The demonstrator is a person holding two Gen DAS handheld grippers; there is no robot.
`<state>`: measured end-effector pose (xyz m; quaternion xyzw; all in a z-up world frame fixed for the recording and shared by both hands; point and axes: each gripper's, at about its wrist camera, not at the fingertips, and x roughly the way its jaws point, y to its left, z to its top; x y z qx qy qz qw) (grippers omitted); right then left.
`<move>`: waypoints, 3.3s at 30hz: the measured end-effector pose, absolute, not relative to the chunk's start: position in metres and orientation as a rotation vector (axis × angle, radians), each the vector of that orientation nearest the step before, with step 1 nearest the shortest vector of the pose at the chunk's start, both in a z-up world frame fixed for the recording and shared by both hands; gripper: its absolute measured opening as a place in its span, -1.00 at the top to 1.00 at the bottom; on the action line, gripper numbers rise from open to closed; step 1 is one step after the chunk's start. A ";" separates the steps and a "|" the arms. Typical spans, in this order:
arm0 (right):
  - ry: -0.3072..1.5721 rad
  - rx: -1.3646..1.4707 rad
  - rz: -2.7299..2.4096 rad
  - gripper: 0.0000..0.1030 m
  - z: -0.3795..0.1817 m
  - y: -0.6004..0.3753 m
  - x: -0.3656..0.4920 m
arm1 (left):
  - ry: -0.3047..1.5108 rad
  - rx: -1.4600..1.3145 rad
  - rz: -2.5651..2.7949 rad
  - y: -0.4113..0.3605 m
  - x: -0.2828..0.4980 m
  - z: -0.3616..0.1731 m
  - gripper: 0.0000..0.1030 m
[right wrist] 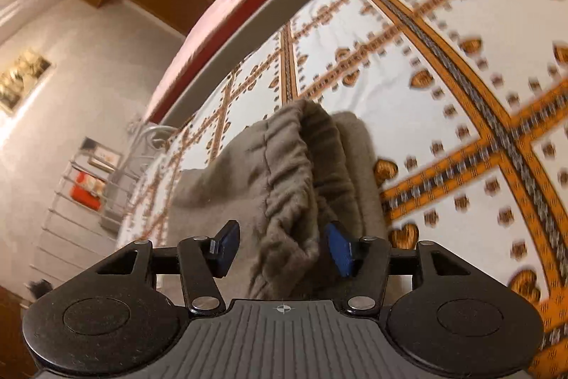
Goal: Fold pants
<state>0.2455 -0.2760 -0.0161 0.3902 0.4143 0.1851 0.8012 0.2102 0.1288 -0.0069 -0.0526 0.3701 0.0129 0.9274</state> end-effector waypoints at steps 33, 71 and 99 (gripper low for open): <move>0.953 1.015 0.374 0.36 -0.049 -0.273 0.288 | 0.790 -0.109 0.036 0.133 0.214 -0.014 -0.79; 0.862 0.579 0.461 0.09 -0.035 -0.219 0.368 | 0.847 -0.083 -0.132 0.016 0.331 -0.073 -0.90; 0.864 0.414 0.370 -0.64 -0.011 -0.257 0.277 | 0.832 -0.008 -0.182 0.027 0.256 -0.042 -0.86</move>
